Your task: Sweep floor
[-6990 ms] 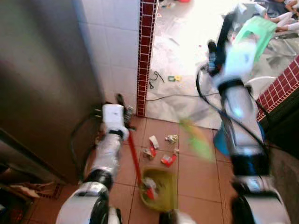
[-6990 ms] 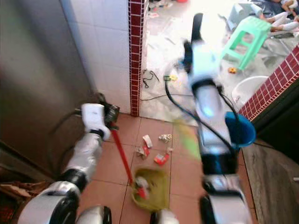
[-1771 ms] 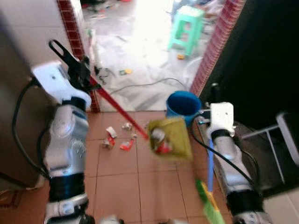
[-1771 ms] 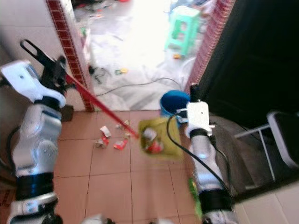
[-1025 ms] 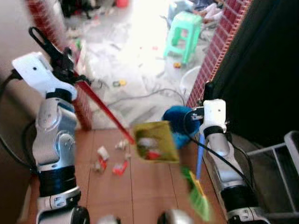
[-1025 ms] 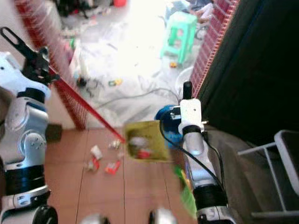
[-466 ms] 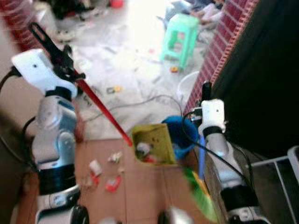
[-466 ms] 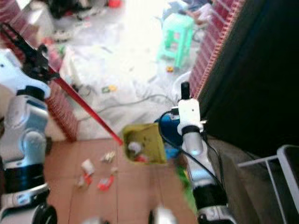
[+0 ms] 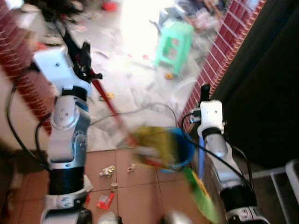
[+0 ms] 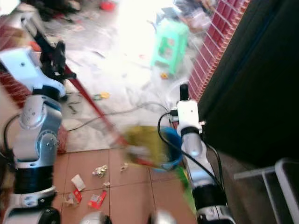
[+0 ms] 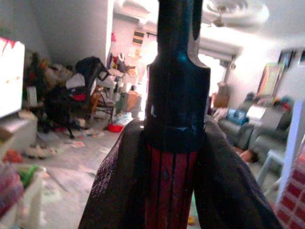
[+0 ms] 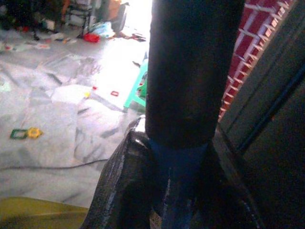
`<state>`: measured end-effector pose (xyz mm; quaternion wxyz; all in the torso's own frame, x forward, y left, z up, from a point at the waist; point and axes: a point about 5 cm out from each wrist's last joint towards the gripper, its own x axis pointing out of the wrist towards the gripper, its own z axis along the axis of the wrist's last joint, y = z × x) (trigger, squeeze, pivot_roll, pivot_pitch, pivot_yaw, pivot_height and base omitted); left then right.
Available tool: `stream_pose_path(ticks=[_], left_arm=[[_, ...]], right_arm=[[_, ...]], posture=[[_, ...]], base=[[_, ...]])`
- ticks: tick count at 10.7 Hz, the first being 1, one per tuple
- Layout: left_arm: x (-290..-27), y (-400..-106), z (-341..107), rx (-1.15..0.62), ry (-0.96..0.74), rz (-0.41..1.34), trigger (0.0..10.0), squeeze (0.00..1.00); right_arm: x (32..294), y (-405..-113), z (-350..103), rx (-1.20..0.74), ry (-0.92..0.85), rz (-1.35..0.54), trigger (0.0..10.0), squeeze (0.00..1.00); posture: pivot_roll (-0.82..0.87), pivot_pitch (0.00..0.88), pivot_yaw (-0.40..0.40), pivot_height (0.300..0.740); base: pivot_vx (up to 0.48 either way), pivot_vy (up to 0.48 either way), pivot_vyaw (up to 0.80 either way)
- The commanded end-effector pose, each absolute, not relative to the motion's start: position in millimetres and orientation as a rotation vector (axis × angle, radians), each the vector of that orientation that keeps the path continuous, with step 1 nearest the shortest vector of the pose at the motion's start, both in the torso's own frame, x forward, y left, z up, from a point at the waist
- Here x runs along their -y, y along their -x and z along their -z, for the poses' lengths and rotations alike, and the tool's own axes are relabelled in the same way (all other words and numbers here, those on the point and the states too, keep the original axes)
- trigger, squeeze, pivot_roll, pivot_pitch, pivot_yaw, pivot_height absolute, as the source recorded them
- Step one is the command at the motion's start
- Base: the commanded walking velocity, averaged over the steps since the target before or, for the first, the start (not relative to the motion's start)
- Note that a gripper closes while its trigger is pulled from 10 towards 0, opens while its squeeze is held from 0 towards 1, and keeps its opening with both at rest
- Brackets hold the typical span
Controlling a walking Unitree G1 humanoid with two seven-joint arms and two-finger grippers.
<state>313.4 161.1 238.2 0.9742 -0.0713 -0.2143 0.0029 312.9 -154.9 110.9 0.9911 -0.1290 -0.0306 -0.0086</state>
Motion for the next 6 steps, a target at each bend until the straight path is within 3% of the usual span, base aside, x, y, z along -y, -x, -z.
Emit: stream_pose_path(ticks=[1, 6], left_arm=[[-143, -310, -256, 0.527, 0.170, 0.059, 10.0, 0.00], [-117, -319, -253, 0.582, 0.085, 0.039, 10.0, 0.00]], right_arm=[[168, -311, -110, 0.048, 0.287, 0.052, 10.0, 0.00], [167, -312, -110, 0.045, 0.283, 0.049, 10.0, 0.00]], posture=[[-0.02, 0.010, -0.045, 0.740], [-0.03, 0.008, -0.049, 0.740]], base=[[0.000, 0.000, 0.00], [0.000, 0.000, 0.00]])
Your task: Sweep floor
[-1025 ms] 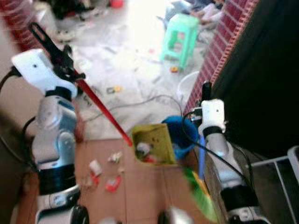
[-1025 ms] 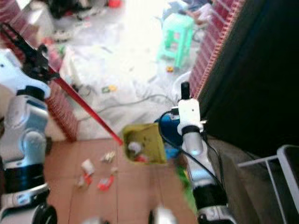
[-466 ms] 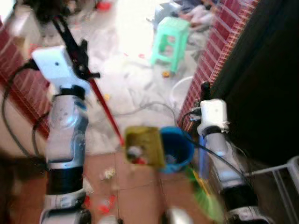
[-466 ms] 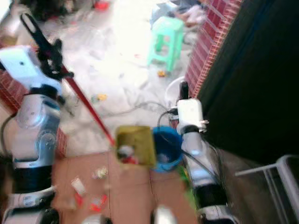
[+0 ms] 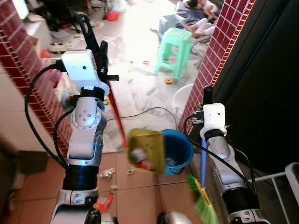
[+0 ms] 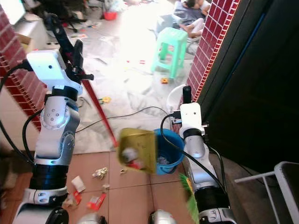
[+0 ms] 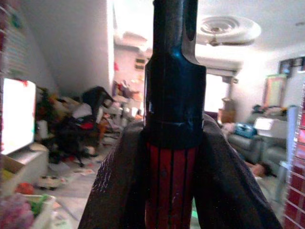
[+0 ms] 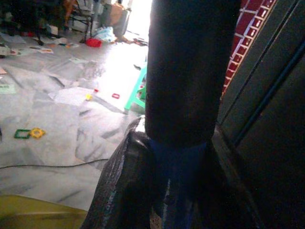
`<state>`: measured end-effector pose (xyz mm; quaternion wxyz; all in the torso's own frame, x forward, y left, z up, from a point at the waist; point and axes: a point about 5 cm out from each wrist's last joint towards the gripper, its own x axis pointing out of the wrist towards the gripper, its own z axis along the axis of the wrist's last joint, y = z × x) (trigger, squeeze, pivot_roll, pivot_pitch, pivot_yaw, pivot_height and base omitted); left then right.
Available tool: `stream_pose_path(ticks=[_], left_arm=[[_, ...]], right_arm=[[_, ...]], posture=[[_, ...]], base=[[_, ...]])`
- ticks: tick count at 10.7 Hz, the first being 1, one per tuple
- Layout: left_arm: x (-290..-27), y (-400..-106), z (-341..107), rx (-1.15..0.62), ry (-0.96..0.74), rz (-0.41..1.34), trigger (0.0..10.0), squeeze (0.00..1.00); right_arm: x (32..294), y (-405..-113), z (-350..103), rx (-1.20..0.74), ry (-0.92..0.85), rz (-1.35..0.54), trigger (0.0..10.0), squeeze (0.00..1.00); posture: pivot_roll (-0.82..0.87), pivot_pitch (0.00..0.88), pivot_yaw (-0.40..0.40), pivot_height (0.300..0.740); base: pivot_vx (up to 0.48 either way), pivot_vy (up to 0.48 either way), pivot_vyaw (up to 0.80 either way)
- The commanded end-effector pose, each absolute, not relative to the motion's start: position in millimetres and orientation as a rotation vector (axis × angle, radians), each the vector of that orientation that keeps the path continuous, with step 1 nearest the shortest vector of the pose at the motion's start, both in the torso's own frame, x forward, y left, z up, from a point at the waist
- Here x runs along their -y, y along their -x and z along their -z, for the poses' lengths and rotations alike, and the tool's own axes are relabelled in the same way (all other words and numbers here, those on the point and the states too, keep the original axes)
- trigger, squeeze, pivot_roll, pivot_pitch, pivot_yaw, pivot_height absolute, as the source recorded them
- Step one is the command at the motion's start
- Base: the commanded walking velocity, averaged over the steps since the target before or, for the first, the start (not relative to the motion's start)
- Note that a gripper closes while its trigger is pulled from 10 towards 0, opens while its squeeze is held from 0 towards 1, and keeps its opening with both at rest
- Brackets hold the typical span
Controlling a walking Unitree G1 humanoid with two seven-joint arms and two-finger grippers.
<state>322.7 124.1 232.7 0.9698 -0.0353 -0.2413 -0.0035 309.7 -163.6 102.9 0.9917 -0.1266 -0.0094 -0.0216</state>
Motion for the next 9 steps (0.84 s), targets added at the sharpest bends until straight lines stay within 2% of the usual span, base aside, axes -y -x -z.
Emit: stream_pose_path(ticks=[1, 4, 9], left_arm=[[-112, -324, -253, 0.592, 0.075, 0.014, 10.0, 0.00], [-92, -333, -262, 0.644, 0.053, -0.009, 10.0, 0.00], [-85, -341, -269, 0.688, 0.048, -0.033, 10.0, 0.00]], right_arm=[[166, -313, -111, 0.046, 0.282, 0.048, 10.0, 0.00], [164, -313, -111, 0.051, 0.282, 0.044, 10.0, 0.00], [164, -312, -112, 0.053, 0.283, 0.045, 10.0, 0.00]], posture=[[-0.03, 0.006, -0.050, 0.740], [-0.05, 0.002, -0.050, 0.740], [-0.06, 0.003, -0.047, 0.740]], base=[[0.000, 0.000, 0.00], [0.000, 0.000, 0.00], [0.000, 0.000, 0.00]])
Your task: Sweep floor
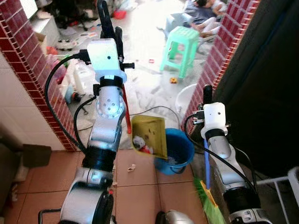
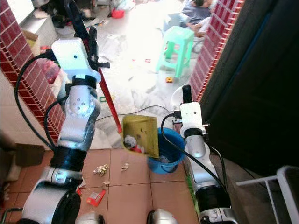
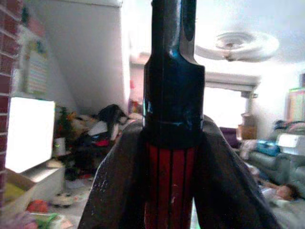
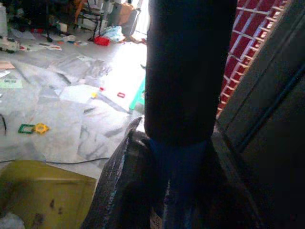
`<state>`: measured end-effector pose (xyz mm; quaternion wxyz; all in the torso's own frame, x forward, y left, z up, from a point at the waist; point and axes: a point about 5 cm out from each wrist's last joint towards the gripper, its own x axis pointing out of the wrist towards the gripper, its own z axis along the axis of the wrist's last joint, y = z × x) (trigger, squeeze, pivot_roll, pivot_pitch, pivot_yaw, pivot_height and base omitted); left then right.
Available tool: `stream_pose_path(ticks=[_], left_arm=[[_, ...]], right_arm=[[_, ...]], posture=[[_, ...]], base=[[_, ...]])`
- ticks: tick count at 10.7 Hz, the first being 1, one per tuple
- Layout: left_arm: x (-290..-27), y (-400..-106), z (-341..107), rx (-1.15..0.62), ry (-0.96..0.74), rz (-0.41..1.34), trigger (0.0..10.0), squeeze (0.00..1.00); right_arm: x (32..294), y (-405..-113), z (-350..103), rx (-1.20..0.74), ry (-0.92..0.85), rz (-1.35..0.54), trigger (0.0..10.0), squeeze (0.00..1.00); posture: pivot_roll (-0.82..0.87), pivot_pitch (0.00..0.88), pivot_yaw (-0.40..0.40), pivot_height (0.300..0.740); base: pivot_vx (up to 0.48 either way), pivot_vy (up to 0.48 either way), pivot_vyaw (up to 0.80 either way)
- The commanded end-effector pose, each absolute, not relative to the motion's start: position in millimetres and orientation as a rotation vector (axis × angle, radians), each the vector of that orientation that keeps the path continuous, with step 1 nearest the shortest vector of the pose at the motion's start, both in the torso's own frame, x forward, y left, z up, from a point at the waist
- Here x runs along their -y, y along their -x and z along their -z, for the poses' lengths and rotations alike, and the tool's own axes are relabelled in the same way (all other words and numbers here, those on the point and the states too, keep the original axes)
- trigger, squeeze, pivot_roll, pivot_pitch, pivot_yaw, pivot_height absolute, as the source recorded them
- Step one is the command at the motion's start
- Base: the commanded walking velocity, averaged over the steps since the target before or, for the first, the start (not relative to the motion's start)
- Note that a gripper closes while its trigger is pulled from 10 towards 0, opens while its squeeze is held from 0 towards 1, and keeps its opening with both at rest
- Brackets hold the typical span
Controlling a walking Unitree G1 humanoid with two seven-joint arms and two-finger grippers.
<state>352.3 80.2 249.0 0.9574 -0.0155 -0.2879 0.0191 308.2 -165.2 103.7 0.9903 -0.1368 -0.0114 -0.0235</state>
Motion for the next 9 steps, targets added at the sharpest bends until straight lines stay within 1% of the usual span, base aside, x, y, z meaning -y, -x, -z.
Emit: stream_pose_path(ticks=[1, 2, 3, 4, 7, 8, 9], left_arm=[[-57, -346, -285, 0.758, 0.039, 0.021, 10.0, 0.00], [-29, -340, -280, 0.784, 0.019, 0.105, 10.0, 0.00], [-22, -338, -275, 0.780, 0.014, 0.130, 10.0, 0.00], [-1, -334, -263, 0.763, 0.003, 0.219, 10.0, 0.00], [35, -321, -251, 0.764, 0.009, 0.454, 10.0, 0.00], [56, -305, -236, 0.721, 0.029, 0.682, 10.0, 0.00], [68, -294, -231, 0.699, 0.058, 0.823, 10.0, 0.00]], right_arm=[[166, -308, -112, 0.055, 0.287, 0.053, 10.0, 0.00], [168, -305, -113, 0.059, 0.289, 0.058, 10.0, 0.00], [168, -305, -114, 0.062, 0.291, 0.059, 10.0, 0.00], [168, -304, -115, 0.067, 0.292, 0.063, 10.0, 0.00], [168, -303, -116, 0.069, 0.291, 0.071, 10.0, 0.00], [167, -304, -117, 0.075, 0.285, 0.070, 10.0, 0.00], [167, -304, -117, 0.074, 0.285, 0.069, 10.0, 0.00]], posture=[[-0.10, 0.018, -0.034, 0.740], [-0.12, 0.024, -0.023, 0.740], [-0.12, 0.025, -0.022, 0.740], [-0.13, 0.026, -0.017, 0.740], [-0.12, 0.026, -0.009, 0.740], [-0.12, 0.029, -0.011, 0.740], [-0.11, 0.031, -0.015, 0.740]], base=[[0.000, 0.000, 0.00], [0.000, 0.000, 0.00], [0.000, 0.000, 0.00], [0.000, 0.000, 0.00], [0.000, 0.000, 0.00], [0.000, 0.000, 0.00], [0.000, 0.000, 0.00]])
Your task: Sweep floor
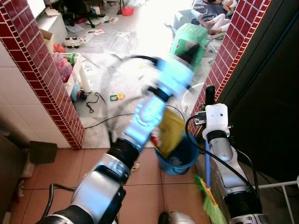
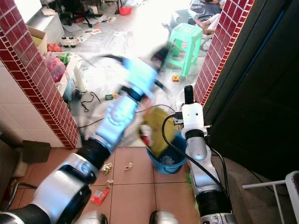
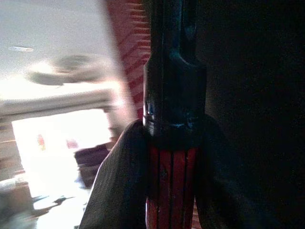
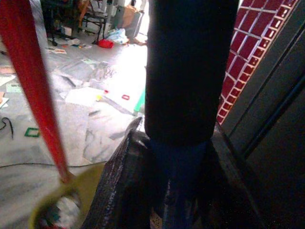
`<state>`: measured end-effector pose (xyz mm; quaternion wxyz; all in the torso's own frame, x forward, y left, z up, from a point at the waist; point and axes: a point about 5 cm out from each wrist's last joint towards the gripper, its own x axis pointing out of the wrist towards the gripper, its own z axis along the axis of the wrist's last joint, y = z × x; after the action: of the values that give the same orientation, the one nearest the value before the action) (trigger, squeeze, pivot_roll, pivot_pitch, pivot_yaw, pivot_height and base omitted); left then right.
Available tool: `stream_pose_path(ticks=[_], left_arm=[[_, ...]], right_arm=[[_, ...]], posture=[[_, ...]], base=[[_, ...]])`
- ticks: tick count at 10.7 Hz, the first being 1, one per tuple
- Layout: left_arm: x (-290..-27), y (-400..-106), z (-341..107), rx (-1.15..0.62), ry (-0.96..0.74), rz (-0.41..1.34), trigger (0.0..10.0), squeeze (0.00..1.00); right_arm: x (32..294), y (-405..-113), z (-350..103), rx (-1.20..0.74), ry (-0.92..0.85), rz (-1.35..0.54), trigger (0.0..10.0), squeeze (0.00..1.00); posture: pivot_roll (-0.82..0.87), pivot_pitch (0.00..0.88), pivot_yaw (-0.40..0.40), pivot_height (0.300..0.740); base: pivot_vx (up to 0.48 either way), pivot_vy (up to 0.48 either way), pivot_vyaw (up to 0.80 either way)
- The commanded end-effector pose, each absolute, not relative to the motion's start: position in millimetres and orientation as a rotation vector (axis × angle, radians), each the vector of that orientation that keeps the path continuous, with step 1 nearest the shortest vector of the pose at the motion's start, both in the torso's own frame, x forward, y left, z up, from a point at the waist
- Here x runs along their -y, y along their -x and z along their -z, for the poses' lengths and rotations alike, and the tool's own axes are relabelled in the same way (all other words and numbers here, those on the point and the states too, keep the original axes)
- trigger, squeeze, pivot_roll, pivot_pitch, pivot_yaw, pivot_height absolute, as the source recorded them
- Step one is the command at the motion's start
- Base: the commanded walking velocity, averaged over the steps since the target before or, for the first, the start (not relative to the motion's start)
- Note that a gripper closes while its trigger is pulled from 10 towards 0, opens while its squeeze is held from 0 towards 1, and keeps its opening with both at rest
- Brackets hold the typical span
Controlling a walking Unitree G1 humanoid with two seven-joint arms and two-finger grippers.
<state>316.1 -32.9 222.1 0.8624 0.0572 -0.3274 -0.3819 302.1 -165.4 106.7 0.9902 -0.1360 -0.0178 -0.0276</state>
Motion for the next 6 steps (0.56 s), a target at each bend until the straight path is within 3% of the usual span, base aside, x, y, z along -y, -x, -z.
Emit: stream_pose_path(ticks=[1, 3, 6], left_arm=[[84, -274, -223, 0.696, 0.029, 1.030, 10.0, 0.00], [91, -259, -222, 0.738, -0.041, 1.178, 10.0, 0.00], [88, -256, -238, 0.841, -0.090, 1.195, 10.0, 0.00]], right_arm=[[167, -305, -116, 0.072, 0.287, 0.066, 10.0, 0.00], [166, -307, -117, 0.074, 0.289, 0.062, 10.0, 0.00], [167, -308, -116, 0.072, 0.294, 0.062, 10.0, 0.00]], posture=[[-0.11, 0.031, -0.018, 0.740], [-0.11, 0.028, -0.021, 0.740], [-0.12, 0.024, -0.024, 0.740]], base=[[0.000, 0.000, 0.00], [0.000, 0.000, 0.00], [0.000, 0.000, 0.00]])
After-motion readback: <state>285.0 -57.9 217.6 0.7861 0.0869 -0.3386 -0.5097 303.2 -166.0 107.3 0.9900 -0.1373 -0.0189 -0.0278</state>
